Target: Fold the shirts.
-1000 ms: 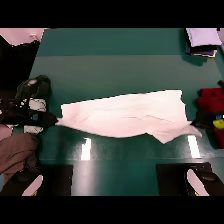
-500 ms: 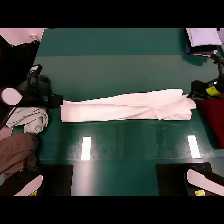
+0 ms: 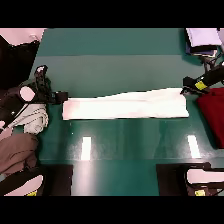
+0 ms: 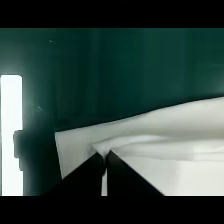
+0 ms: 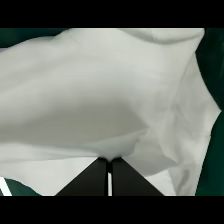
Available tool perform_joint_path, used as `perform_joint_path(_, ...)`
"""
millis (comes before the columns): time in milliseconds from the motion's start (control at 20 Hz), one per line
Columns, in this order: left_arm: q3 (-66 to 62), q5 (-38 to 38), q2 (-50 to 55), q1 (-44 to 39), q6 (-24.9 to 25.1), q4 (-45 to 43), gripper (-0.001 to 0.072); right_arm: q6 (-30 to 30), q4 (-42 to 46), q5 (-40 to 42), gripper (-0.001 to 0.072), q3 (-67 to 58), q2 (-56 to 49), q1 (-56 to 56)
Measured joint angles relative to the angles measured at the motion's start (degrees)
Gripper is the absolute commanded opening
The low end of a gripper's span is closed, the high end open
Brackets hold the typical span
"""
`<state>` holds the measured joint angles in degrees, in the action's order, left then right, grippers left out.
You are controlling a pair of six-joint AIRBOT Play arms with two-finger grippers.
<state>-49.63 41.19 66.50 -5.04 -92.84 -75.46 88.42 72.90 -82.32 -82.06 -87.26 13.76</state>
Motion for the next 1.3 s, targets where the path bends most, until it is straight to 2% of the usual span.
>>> perform_joint_path(50, 0.0, -0.87, 0.31, 0.0, -0.07, -0.24, 0.0223, 0.0, 0.04, 0.5, 0.0476, -0.13, -0.76, 0.0)
perform_joint_path(100, 0.0, -1.57, 0.48, 0.0, -0.04, -0.7, 0.0502, 0.0, 0.15, 1.25, 0.071, -0.24, -1.42, -0.02)
perform_joint_path(150, -0.02, -2.16, 0.68, 0.04, -0.04, -0.92, 0.0662, -0.04, 0.15, 2.01, 0.0709, -0.35, -1.77, -0.02)
perform_joint_path(350, -1.84, 0.17, 0.94, 0.0, 0.09, -4.22, 0.0666, -1.95, 0.09, 3.28, 0.0705, -0.44, -0.57, 0.79)
perform_joint_path(450, -3.43, 3.58, 1.01, 0.02, 0.13, -5.66, 0.0664, -4.26, -0.5, 1.95, 0.0706, 1.05, 1.31, 2.49)
perform_joint_path(500, -4.09, 5.05, 1.01, 0.02, 0.13, -5.68, 0.0639, -5.46, -1.25, 1.25, 0.0706, 2.32, 2.38, 3.74)
perform_joint_path(600, -4.9, 7.37, 1.03, 0.02, 0.2, -4.35, 0.0163, -7.93, -4.17, 1.25, 0.0706, 5.77, 3.93, 7.37)
perform_joint_path(650, -5.18, 8.15, 1.03, 0.02, 0.63, -2.93, 0.0035, -8.98, -5.77, 1.22, 0.0704, 7.39, 4.31, 9.27)
perform_joint_path(950, -5.73, 9.9, 1.03, -2.01, 8.04, 8.09, 0.0028, -15.74, -13.14, 2.32, 0.0702, 13.6, 0.63, 18.03)
perform_joint_path(1200, -5.77, 9.35, 1.03, -8.92, 10.01, 11.1, 0.0027, -19.32, -18.01, 1.84, 0.0696, 11.28, -6.54, 20.31)
perform_joint_path(1300, -5.79, 8.79, 1.05, -11.87, 10.19, 11.52, 0.0027, -19.87, -19.17, 0.44, 0.0671, 9.11, -9.18, 19.93)
